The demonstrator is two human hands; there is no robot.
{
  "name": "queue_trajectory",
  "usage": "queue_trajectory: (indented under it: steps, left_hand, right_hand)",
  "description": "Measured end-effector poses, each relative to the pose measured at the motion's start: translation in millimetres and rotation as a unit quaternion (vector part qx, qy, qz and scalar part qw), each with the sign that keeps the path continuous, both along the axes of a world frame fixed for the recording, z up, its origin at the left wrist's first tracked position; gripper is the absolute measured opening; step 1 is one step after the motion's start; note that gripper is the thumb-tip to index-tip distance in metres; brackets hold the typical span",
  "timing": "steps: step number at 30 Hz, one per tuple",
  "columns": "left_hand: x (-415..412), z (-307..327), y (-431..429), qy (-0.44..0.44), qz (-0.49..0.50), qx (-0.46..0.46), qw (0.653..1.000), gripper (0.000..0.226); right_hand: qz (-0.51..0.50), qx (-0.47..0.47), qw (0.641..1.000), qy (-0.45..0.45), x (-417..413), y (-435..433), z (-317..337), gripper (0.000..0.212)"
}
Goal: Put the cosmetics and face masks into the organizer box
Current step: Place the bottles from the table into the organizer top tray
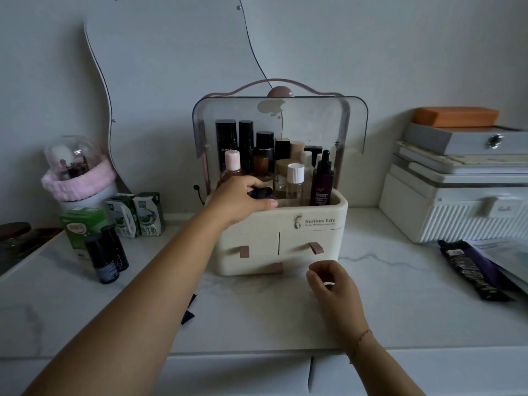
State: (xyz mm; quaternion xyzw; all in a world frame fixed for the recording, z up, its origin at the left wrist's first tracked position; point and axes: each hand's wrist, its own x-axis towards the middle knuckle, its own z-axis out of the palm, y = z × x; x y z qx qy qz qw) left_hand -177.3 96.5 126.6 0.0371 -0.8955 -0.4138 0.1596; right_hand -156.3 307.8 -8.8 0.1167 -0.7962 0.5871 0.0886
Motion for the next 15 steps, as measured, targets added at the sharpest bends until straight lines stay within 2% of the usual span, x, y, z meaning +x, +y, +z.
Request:
queue_trajectory:
  steps: [2, 7, 11, 15]
  left_hand:
    - [0, 1, -1, -0.009, -0.009, 0.004, 1.000, 0.055]
    - [0, 0, -3, -0.013, -0.018, -0.070, 0.997, 0.035]
    - [2, -2, -3, 0.001, -0.009, -0.082, 0.997, 0.031]
    - [14, -8, 4, 0.085, 0.027, -0.093, 0.992, 0.032]
  right_hand:
    - [0.002, -0.002, 1.000, 0.000, 0, 0, 0, 0.004]
    - [0.004, -0.006, 1.000, 0.003, 0, 0, 0, 0.005]
    - [0.002, -0.004, 1.000, 0.003, 0, 0, 0, 0.005]
    - [0.001, -0.009, 1.000, 0.003, 1, 0, 0, 0.005]
